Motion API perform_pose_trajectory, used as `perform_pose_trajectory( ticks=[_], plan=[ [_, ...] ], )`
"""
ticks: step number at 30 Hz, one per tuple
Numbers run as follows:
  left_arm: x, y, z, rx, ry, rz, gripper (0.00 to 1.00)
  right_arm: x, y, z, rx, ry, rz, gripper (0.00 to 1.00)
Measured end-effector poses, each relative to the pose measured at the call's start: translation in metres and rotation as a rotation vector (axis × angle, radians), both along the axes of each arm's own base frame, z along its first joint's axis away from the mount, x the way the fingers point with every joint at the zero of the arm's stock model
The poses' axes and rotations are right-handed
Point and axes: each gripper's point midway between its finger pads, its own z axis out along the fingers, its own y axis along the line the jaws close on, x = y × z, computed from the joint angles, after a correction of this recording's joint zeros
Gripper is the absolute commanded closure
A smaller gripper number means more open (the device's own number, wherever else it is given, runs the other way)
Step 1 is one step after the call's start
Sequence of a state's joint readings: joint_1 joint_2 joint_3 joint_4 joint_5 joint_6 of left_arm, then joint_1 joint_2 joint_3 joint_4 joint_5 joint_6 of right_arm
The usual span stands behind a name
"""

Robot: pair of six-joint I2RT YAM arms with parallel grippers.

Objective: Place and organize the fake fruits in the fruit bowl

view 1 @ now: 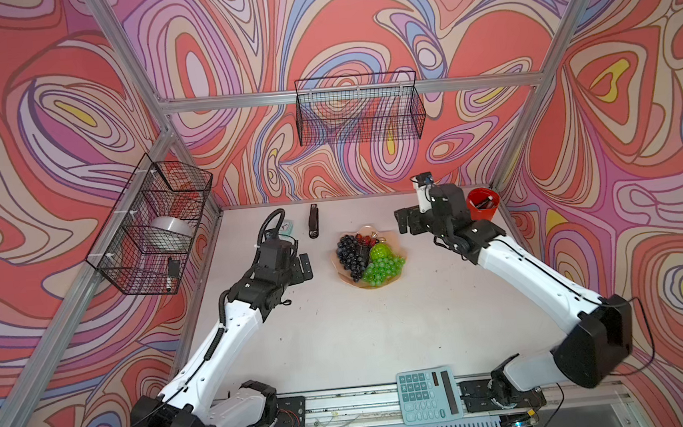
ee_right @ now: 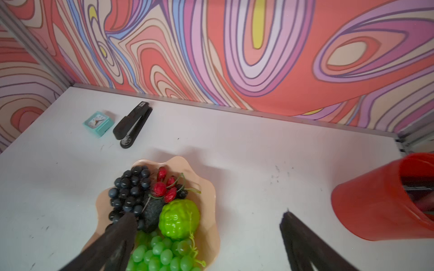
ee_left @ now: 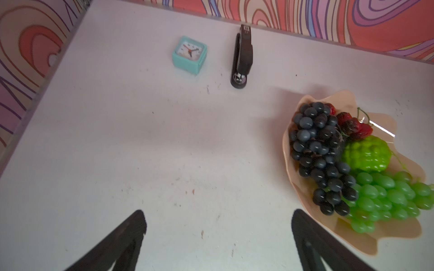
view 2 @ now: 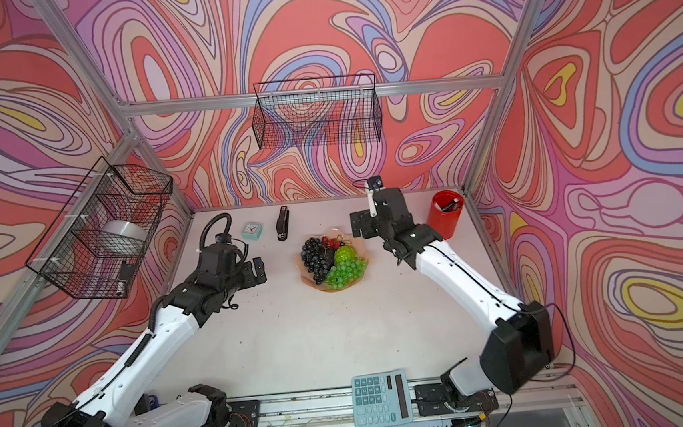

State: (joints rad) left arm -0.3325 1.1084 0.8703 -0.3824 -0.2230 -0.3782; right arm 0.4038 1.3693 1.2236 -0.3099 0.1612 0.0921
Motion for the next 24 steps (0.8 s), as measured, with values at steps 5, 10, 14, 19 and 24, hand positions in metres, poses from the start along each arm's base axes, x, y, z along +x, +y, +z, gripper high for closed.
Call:
perform_pose_trajectory(
  ticks=[5, 10, 14, 19, 24],
  plan=[
    [0.004, 0.038, -0.045, 0.134, -0.037, 0.054, 0.00, -0.034, -0.081, -0.010, -0.033, -0.166, -0.136, 0.02],
    [0.007, 0.070, -0.070, 0.233, -0.081, 0.127, 0.00, -0.042, -0.117, -0.065, -0.051, -0.158, -0.218, 0.02],
    [0.003, 0.089, -0.099, 0.278, -0.064, 0.156, 0.00, -0.058, -0.141, -0.131, -0.038, -0.079, -0.280, 0.02],
    [0.013, 0.091, -0.113, 0.298, -0.090, 0.129, 0.02, -0.046, -0.153, -0.167, -0.016, -0.063, -0.311, 0.02],
    [0.033, 0.085, -0.113, 0.283, -0.134, 0.080, 0.01, -0.026, -0.150, -0.182, 0.003, -0.107, -0.285, 0.02]
  ],
)
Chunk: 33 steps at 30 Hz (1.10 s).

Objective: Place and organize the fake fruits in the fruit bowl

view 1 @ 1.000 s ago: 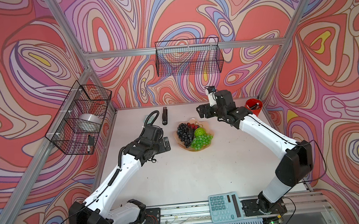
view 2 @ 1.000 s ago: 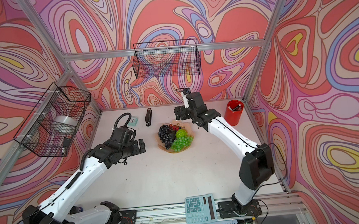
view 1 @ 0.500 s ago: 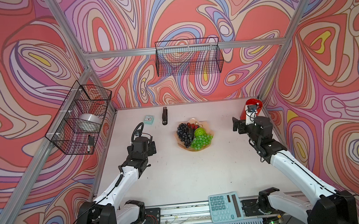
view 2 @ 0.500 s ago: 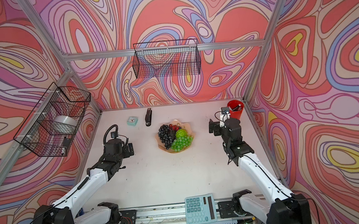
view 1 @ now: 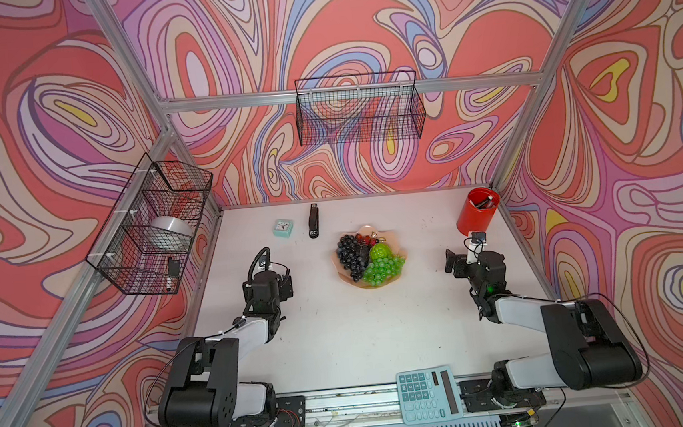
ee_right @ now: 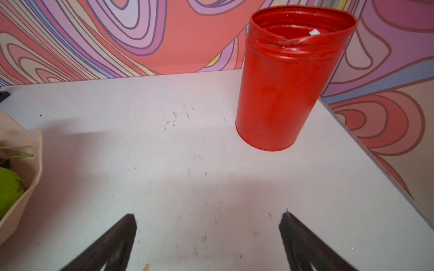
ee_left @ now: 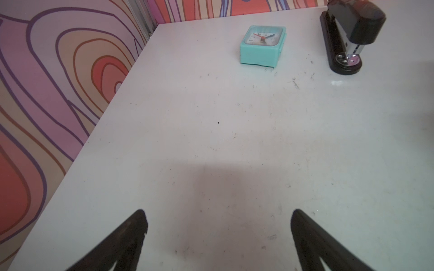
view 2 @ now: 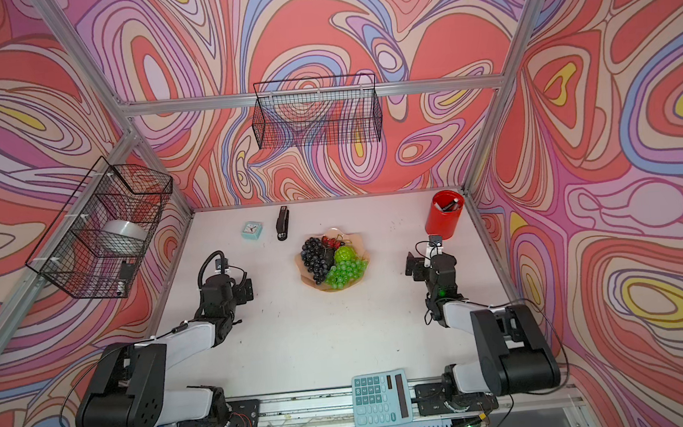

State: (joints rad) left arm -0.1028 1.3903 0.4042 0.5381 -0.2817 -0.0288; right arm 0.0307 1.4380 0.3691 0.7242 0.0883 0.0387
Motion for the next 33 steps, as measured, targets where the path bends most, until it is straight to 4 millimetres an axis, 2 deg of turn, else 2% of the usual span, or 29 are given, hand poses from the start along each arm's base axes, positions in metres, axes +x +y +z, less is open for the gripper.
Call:
perform_pose_trajectory(
  ticks=[4, 7, 12, 18, 33],
  plan=[
    [0.017, 0.000, 0.002, -0.020, -0.045, -0.019, 0.01, 0.009, -0.003, -0.004, 0.004, -0.036, 0.007, 0.02],
    [0.019, 0.002, -0.004, -0.033, -0.043, -0.022, 0.00, 0.016, -0.007, -0.004, 0.011, -0.072, 0.004, 0.02],
    [0.019, 0.008, -0.006, -0.052, -0.089, -0.013, 0.00, 0.022, -0.006, -0.031, 0.018, -0.030, 0.018, 0.02],
    [0.022, 0.007, 0.000, -0.059, -0.126, -0.020, 0.00, 0.044, -0.004, -0.012, 0.021, -0.066, 0.033, 0.02],
    [0.023, 0.006, 0.003, -0.060, -0.144, -0.021, 0.00, 0.043, -0.004, -0.016, 0.021, -0.050, 0.034, 0.02]
  ],
)
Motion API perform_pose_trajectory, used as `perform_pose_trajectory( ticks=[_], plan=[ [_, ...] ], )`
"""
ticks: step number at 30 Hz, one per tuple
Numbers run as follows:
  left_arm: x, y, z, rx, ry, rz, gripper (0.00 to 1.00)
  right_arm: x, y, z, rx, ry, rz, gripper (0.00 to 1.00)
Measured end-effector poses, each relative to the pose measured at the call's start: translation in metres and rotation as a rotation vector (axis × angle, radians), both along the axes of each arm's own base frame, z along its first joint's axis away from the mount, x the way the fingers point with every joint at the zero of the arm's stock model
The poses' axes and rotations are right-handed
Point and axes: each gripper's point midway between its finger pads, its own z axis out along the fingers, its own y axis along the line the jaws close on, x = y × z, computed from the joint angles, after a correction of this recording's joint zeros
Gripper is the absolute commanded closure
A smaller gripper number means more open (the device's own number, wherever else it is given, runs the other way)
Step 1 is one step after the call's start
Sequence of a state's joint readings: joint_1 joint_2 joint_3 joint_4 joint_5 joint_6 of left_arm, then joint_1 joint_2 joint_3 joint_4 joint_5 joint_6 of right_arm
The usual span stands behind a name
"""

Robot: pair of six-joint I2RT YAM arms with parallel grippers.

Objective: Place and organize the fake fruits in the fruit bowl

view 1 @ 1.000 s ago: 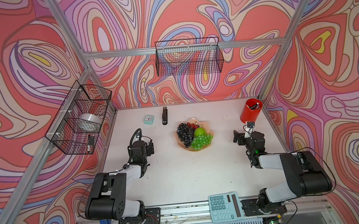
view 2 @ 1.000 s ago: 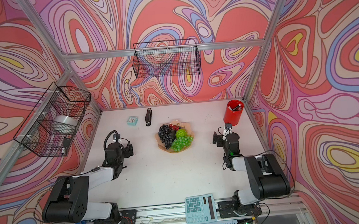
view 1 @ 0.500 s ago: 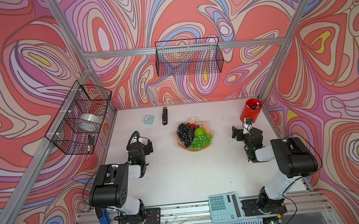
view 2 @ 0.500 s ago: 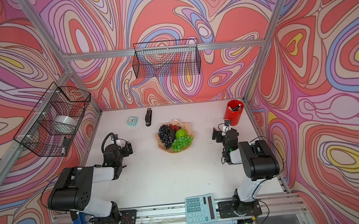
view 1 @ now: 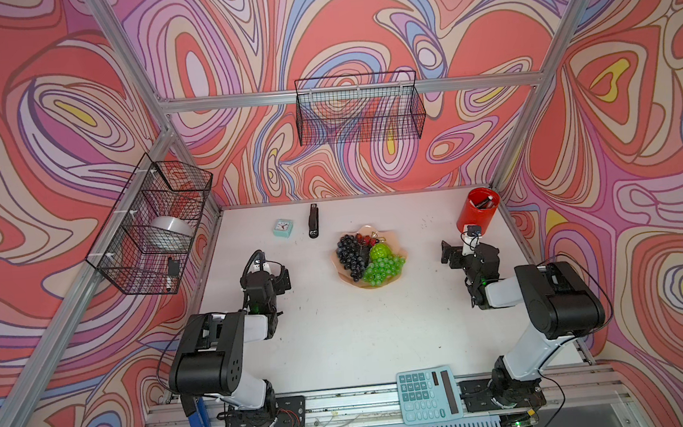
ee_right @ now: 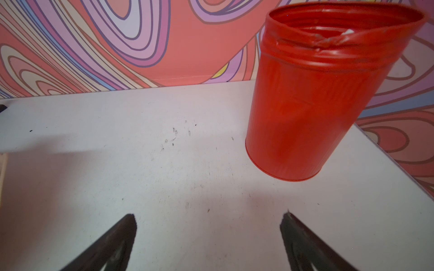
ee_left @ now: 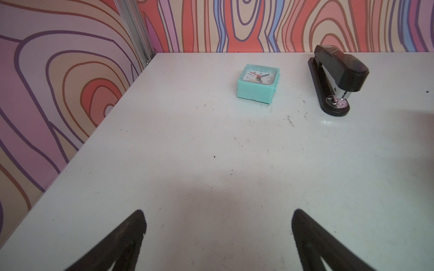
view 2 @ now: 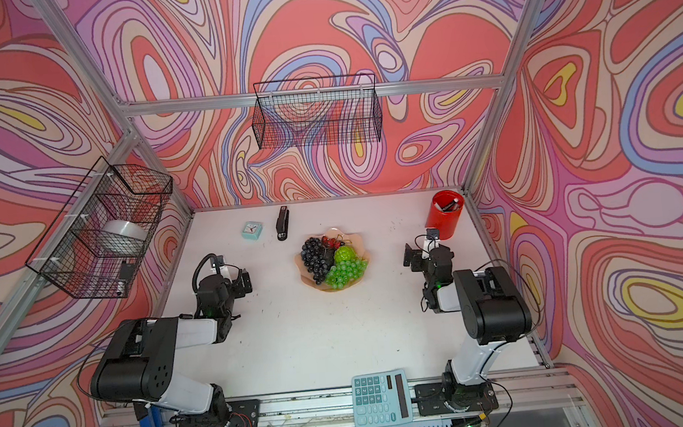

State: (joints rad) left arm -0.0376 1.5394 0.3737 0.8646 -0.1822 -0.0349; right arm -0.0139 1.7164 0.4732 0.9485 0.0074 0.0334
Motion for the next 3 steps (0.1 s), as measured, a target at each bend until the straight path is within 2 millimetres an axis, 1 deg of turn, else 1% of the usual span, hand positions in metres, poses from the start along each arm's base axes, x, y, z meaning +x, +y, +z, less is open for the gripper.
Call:
perform_pose_trajectory(
  ticks=[3],
  plan=[
    [-0.0002, 0.0000, -0.0003, 0.000, 0.001, 0.000, 0.00, 0.0000, 0.0000, -0.0001, -0.001, 0.000, 0.000, 0.01]
  ],
)
